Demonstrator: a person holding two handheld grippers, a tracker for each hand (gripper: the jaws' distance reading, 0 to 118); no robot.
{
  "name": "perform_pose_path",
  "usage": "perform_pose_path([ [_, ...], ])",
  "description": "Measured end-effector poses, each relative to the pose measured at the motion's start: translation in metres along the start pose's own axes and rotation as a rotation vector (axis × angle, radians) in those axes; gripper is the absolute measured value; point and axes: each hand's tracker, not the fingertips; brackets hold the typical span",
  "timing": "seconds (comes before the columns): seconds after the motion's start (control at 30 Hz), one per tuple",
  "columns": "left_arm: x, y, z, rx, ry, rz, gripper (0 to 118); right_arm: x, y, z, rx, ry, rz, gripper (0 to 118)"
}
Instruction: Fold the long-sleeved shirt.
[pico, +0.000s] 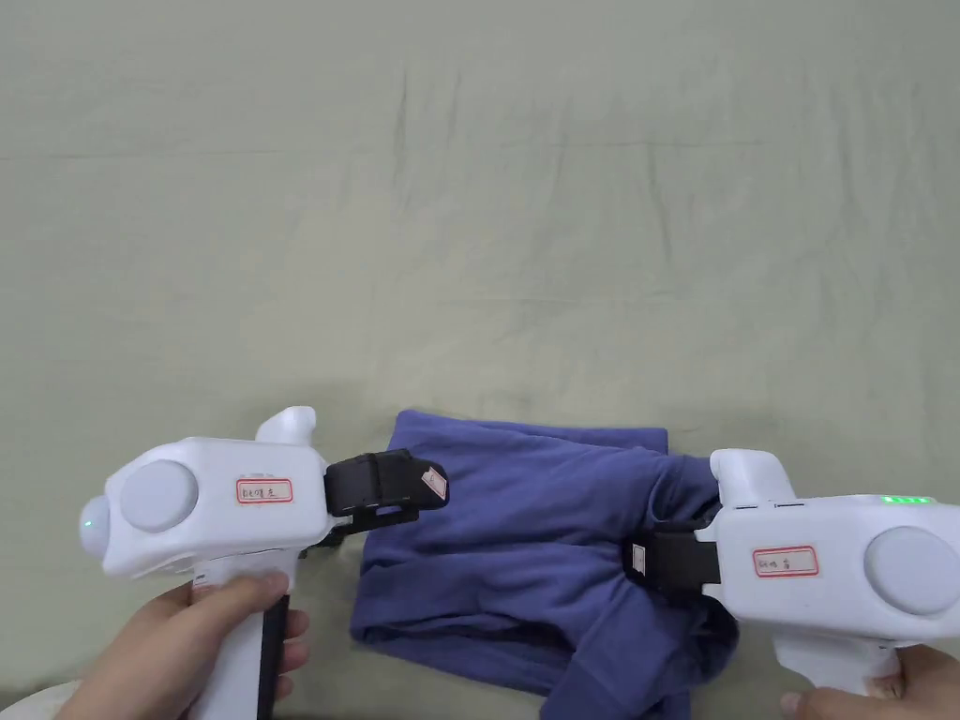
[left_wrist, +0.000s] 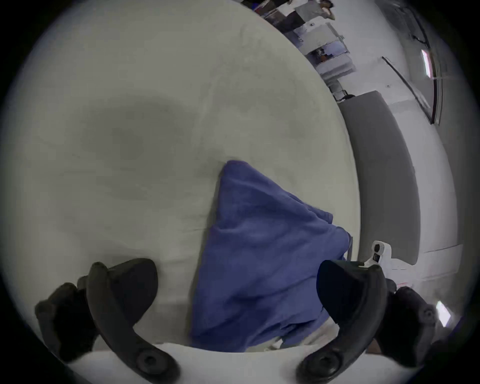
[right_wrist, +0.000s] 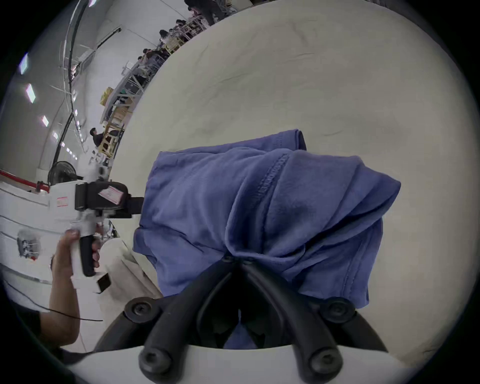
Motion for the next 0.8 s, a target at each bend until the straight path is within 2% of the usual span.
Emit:
perform_pose_path([
  [0.03, -0.033, -0.021, -0.034, -0.022, 0.011, -0.010, 118, 0.005, 0.000, 0.000, 0.002, 0.025, -0.007, 3],
  [0.1, -0.038, -0.017, -0.038, -0.055, -0.066, -0.035, 118, 0.013, -0.002, 0.000, 0.008, 0.073, -0.027, 3],
  [0.17, -0.018, -0.020, -0.023, -0.036, -0.146, -0.021, 118, 0.020, -0.003, -0.001, 0.012, 0.110, -0.044, 3],
  [0.27, -0.013, -0.029, -0.029, -0.043, -0.186, -0.025, 118, 0.028, -0.004, -0.002, 0.014, 0.147, -0.066, 3],
  [0.4, -0.026, -0.028, -0.056, -0.124, -0.453, 0.102, 118, 0.032, -0.005, -0.003, 0.016, 0.177, -0.072, 3],
  [0.43, -0.016, -0.038, -0.071, -0.139, -0.486, 0.132, 118, 0.032, -0.005, -0.003, 0.016, 0.182, -0.074, 3],
  [0.5, -0.009, -0.038, -0.078, -0.110, -0.453, 0.086, 118, 0.034, -0.005, -0.003, 0.015, 0.191, -0.076, 3],
  [0.57, -0.020, -0.029, -0.077, -0.105, -0.546, 0.126, 118, 0.036, -0.005, -0.004, 0.012, 0.203, -0.086, 3],
  [0.6, -0.027, -0.029, -0.078, -0.115, -0.590, 0.187, 101, 0.037, -0.005, -0.004, 0.010, 0.210, -0.093, 3],
  [0.63, -0.035, -0.029, -0.079, -0.107, -0.593, 0.243, 6, 0.038, -0.005, -0.004, 0.010, 0.216, -0.098, 3],
  [0.67, -0.038, -0.032, -0.085, -0.129, -0.492, 0.215, 6, 0.038, -0.005, -0.004, 0.010, 0.218, -0.101, 3],
  [0.7, -0.038, -0.029, -0.087, -0.138, -0.526, 0.267, 6, 0.038, -0.005, -0.004, 0.010, 0.222, -0.104, 3],
  [0.8, -0.024, -0.018, -0.071, -0.116, -0.367, 0.068, 6, 0.036, -0.007, -0.004, 0.012, 0.219, -0.101, 3],
])
